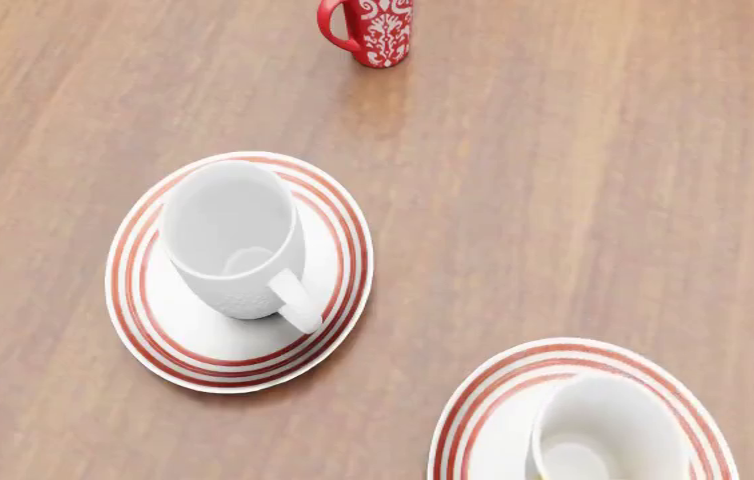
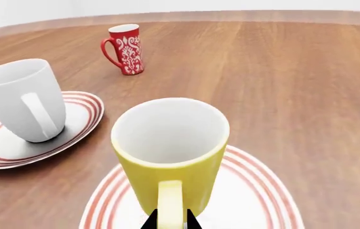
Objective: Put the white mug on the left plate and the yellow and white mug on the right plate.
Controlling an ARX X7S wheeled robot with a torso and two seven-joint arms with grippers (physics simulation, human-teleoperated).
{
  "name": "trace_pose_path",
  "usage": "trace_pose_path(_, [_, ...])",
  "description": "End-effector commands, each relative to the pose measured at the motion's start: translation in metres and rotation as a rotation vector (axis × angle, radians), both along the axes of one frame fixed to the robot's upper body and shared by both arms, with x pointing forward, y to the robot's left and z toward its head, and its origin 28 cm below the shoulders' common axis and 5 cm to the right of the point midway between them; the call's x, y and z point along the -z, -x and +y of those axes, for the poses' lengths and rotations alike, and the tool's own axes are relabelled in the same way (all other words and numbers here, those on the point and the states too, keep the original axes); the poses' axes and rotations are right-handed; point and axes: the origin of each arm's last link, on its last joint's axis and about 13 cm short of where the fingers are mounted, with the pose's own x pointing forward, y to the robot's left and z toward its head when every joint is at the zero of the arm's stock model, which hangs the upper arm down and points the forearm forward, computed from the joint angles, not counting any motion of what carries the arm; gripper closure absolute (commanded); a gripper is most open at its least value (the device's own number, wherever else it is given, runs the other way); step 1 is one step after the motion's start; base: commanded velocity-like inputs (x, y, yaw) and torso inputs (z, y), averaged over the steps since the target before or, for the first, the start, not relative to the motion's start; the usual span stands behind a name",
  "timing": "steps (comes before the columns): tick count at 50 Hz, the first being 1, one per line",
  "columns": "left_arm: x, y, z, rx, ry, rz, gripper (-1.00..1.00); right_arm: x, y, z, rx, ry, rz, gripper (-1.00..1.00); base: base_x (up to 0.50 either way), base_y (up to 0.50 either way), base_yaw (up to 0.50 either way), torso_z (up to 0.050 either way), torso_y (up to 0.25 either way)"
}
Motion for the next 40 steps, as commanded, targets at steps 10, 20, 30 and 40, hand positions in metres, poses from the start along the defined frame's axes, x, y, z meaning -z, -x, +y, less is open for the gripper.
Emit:
trace_pose_path(10, [-0.002,0.007,-0.001,0.013,0.007,-0.005,-1.00,0.012,-0.005,0.002,-0.019,0.011,0.008,1.00,0.00,0.00,0.00,0.000,0.000])
trace_pose_path(20, [-0.002,0.007,-0.001,0.012,0.008,-0.006,-1.00,0.019,-0.010,0.002,-0.015,0.004,0.025,1.00,0.00,0.00,0.00,0.000,0.000])
trace_pose_path(30, [-0.002,0.007,-0.001,0.012,0.009,-0.006,-1.00,0.023,-0.012,0.000,-0.004,-0.005,0.035,1.00,0.00,0.00,0.00,0.000,0.000])
trace_pose_path(40, [-0.002,0.008,0.000,0.011,0.010,-0.007,-1.00,0.022,-0.008,-0.001,0.017,-0.019,0.011,-1.00,0.00,0.00,0.00,0.000,0.000])
